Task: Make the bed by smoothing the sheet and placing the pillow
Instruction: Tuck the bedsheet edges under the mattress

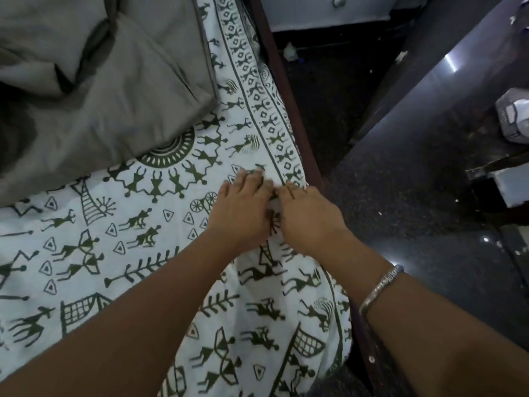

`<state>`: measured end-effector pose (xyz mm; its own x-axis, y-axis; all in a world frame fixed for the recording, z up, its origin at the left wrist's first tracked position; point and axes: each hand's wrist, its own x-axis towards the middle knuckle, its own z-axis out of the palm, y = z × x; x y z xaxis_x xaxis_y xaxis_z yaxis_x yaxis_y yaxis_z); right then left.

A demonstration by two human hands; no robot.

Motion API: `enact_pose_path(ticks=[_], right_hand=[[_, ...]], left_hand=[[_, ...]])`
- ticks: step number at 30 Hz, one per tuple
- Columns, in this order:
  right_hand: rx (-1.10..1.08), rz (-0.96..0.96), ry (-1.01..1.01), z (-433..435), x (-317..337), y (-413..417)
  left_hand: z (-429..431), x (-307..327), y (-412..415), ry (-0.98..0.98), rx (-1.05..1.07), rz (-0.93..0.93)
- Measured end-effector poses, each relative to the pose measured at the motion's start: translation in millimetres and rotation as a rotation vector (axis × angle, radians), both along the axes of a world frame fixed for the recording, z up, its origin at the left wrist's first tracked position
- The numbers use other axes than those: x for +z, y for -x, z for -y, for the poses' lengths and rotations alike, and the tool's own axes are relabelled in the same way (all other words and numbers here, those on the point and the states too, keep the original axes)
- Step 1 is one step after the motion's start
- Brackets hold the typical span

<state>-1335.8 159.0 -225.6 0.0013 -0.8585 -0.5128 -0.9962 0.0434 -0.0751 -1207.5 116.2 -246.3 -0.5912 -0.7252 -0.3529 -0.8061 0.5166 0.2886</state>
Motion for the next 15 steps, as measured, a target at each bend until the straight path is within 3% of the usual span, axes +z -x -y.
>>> enact_pose_path(ticks=[2,4,7,9,12,15], right_hand=[[-0.035,-0.054,0.002,19,15,-8],[-0.045,-0.077,0.065,43,22,-16],[0.038,-0.046,0.293,80,10,-28],[0.099,0.039,0.35,101,-6,-40],[0.253,0.097,0.231,114,-37,-48],[0.199,0.047,0.252,116,-52,-27]], left_hand=[[20,-3,-2,-0.15,-0.108,-0.059],[44,2,-3,-0.329,-0.081,-0.273],[80,7,-18,-0.204,0.221,-0.501],[99,-4,-32,-0.089,0.288,-0.466],[109,-30,-47,-0.025,0.163,-0.252],[109,-39,-47,0.059,0.137,-0.124]])
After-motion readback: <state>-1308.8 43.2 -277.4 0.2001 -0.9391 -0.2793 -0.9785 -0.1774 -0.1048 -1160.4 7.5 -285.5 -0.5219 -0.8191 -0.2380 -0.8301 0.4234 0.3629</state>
